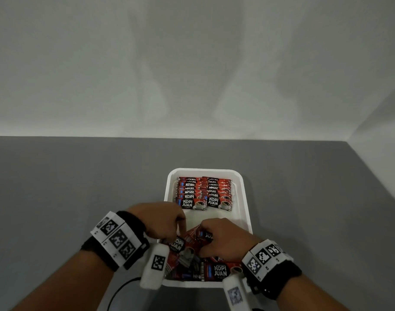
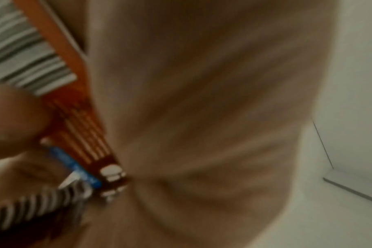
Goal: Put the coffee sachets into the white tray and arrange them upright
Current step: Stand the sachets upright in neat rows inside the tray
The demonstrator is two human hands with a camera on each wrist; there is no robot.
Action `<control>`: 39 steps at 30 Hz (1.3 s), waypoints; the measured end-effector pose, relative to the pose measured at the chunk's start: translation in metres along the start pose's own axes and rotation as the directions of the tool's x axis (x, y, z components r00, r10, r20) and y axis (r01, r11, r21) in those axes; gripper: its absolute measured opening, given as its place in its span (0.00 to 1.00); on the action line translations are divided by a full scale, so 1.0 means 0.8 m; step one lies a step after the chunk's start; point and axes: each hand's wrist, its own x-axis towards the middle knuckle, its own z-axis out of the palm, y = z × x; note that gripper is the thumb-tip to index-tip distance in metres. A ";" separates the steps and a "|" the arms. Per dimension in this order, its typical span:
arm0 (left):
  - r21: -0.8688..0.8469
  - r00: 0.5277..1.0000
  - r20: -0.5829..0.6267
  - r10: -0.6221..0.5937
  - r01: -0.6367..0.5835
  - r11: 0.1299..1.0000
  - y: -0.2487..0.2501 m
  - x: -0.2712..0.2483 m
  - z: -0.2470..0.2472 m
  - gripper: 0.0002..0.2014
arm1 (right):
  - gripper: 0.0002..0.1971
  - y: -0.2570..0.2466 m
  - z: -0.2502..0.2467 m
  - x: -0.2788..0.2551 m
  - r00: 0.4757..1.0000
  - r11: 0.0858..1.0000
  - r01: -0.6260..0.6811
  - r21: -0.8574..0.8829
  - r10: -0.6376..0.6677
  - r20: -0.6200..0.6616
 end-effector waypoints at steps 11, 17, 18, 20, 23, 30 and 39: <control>-0.484 0.903 -0.379 -0.201 -0.008 0.875 -0.028 0.019 -0.004 0.09 | 0.06 -0.004 -0.014 0.006 0.995 0.963 -0.016 0.270 0.043 -0.093; -0.906 0.858 -0.381 -0.345 -0.271 0.327 -0.005 0.039 0.020 0.13 | 0.12 -0.002 -0.028 0.010 0.948 0.785 -0.021 0.619 0.212 -0.237; -0.932 0.878 -0.352 -0.323 -0.299 0.203 0.001 0.041 0.022 0.10 | 0.09 -0.003 -0.029 0.011 0.937 0.729 -0.007 0.685 0.245 -0.250; -0.945 0.911 -0.327 -0.250 -0.312 0.098 0.013 0.043 0.023 0.04 | 0.09 -0.007 -0.029 0.011 0.938 0.609 0.047 0.792 0.245 -0.244; -0.914 0.921 -0.374 -0.112 -0.346 0.210 0.039 0.043 0.029 0.10 | 0.19 -0.015 -0.030 0.010 0.974 0.290 0.156 0.944 0.112 -0.195; -0.899 0.881 -0.437 -0.181 -0.435 0.055 0.077 0.053 0.042 0.18 | 0.27 -0.025 -0.026 0.020 0.933 0.677 0.195 0.710 0.095 -0.347; -0.926 0.920 -0.365 -0.141 -0.374 -0.047 0.066 0.036 0.029 0.08 | 0.68 -0.026 -0.064 -0.012 0.934 0.962 0.272 -0.021 -0.269 -0.233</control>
